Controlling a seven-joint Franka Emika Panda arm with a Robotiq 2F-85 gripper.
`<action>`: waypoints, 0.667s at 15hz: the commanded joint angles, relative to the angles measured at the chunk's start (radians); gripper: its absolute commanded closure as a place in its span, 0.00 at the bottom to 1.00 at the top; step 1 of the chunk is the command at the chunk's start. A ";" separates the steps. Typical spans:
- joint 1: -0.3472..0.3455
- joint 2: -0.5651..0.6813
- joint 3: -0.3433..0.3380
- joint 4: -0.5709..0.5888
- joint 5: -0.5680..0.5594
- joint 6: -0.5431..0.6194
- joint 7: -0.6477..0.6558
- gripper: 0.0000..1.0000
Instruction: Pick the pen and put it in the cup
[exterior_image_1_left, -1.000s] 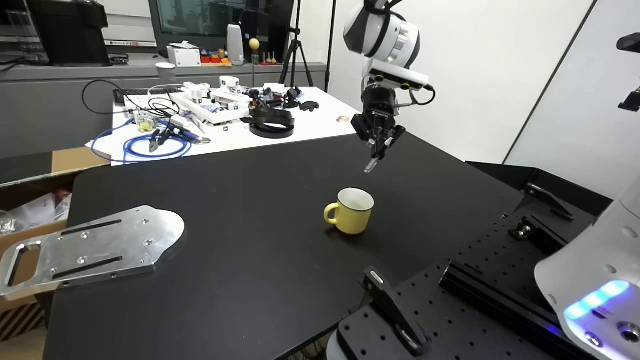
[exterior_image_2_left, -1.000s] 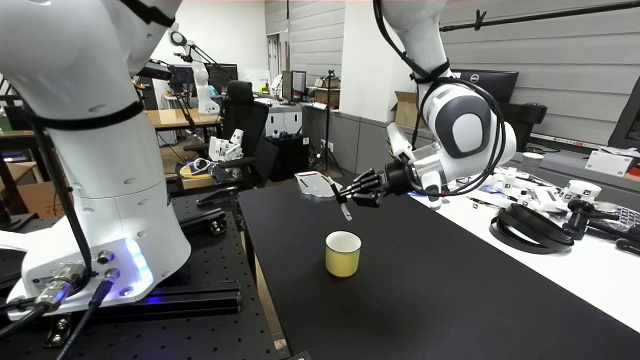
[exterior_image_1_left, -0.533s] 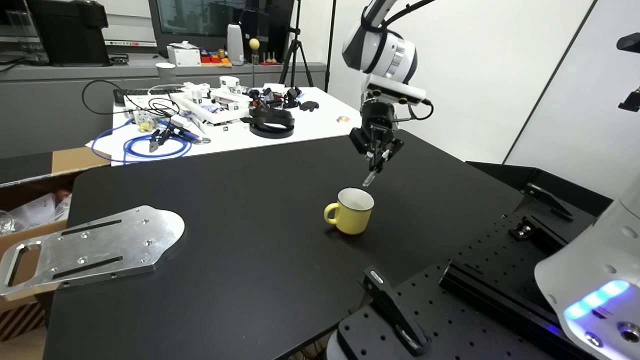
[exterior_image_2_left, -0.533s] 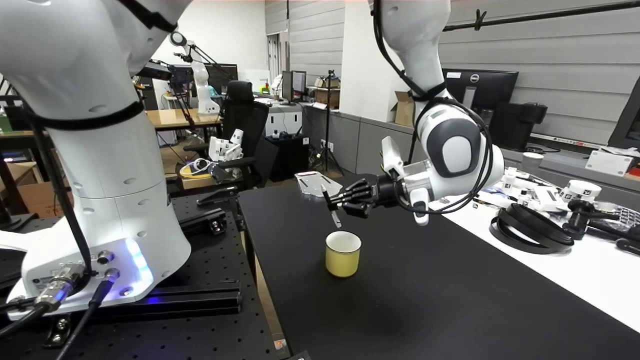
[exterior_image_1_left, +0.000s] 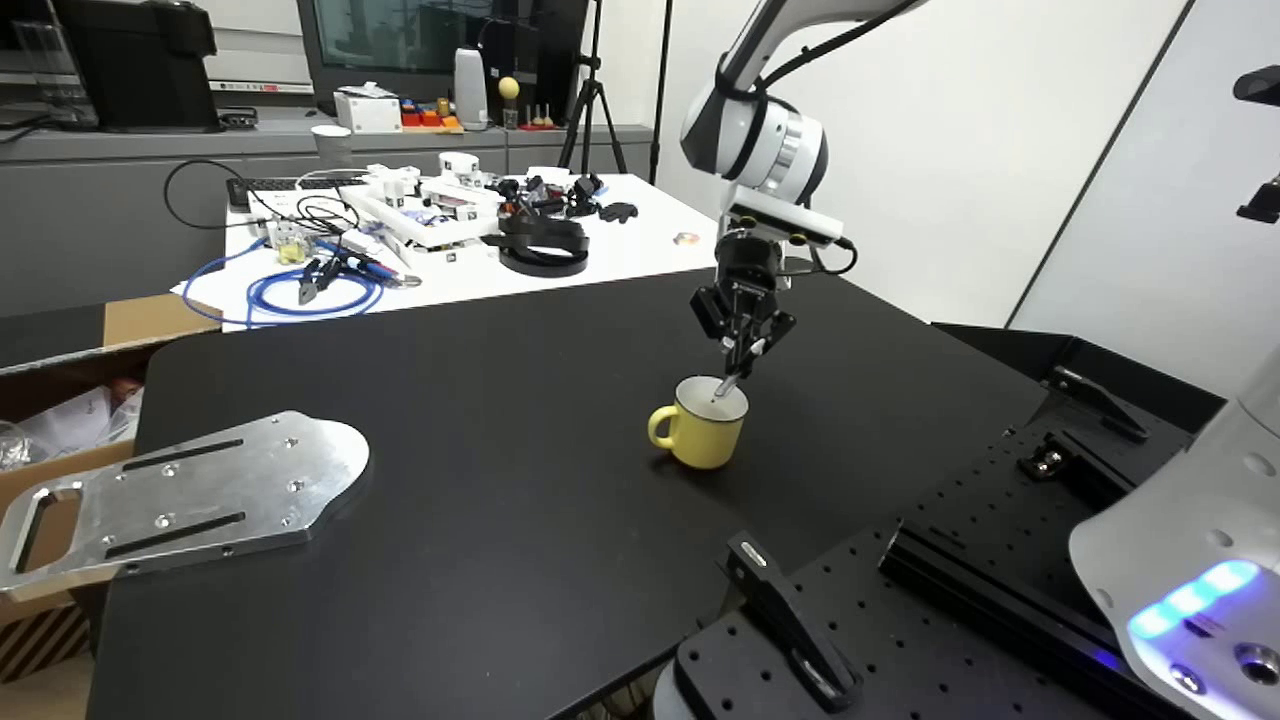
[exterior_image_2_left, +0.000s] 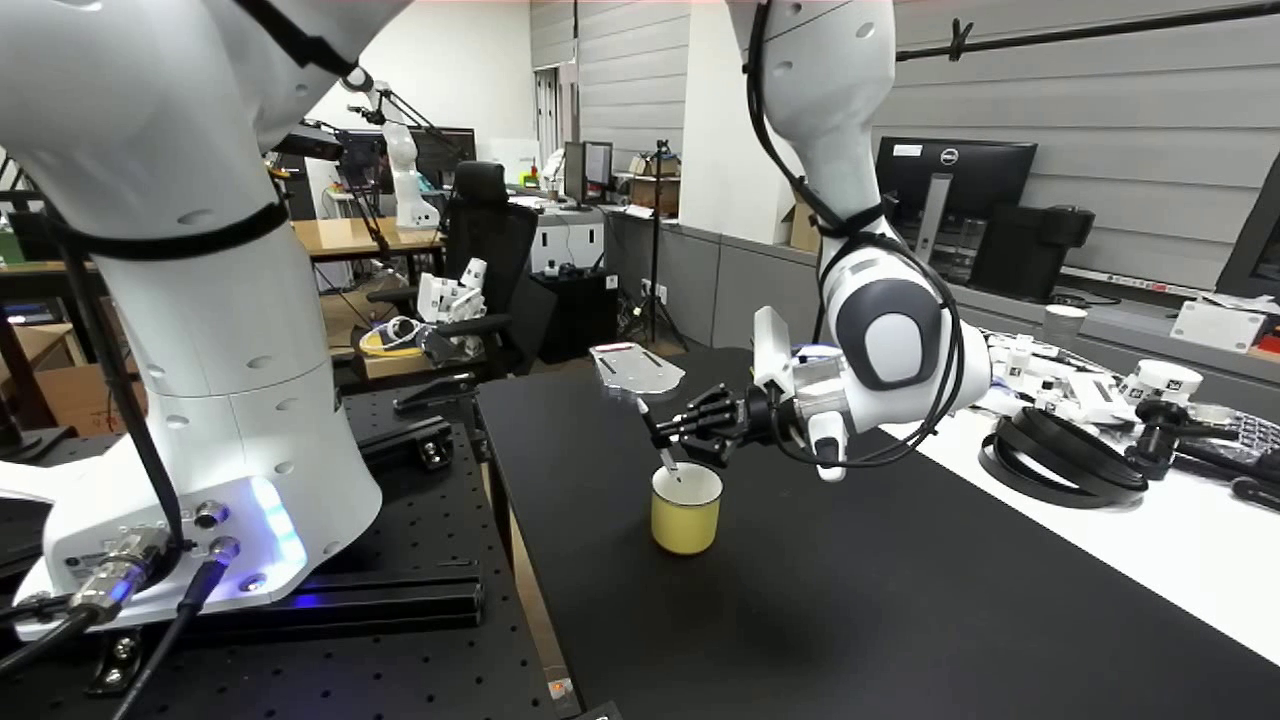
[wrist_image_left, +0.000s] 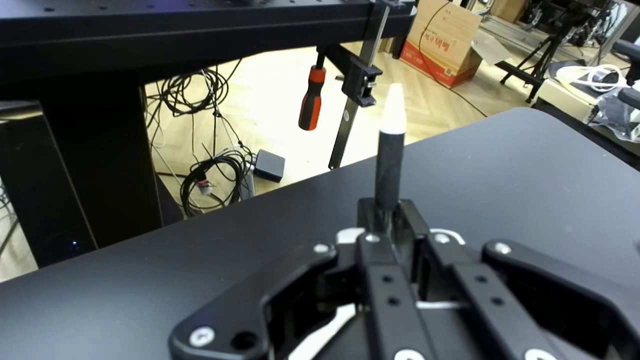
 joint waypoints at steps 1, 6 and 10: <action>-0.011 0.015 0.010 0.012 0.012 0.070 -0.036 0.97; -0.018 0.016 0.023 0.004 0.010 0.135 -0.067 0.63; -0.026 0.004 0.033 0.007 0.009 0.127 -0.080 0.43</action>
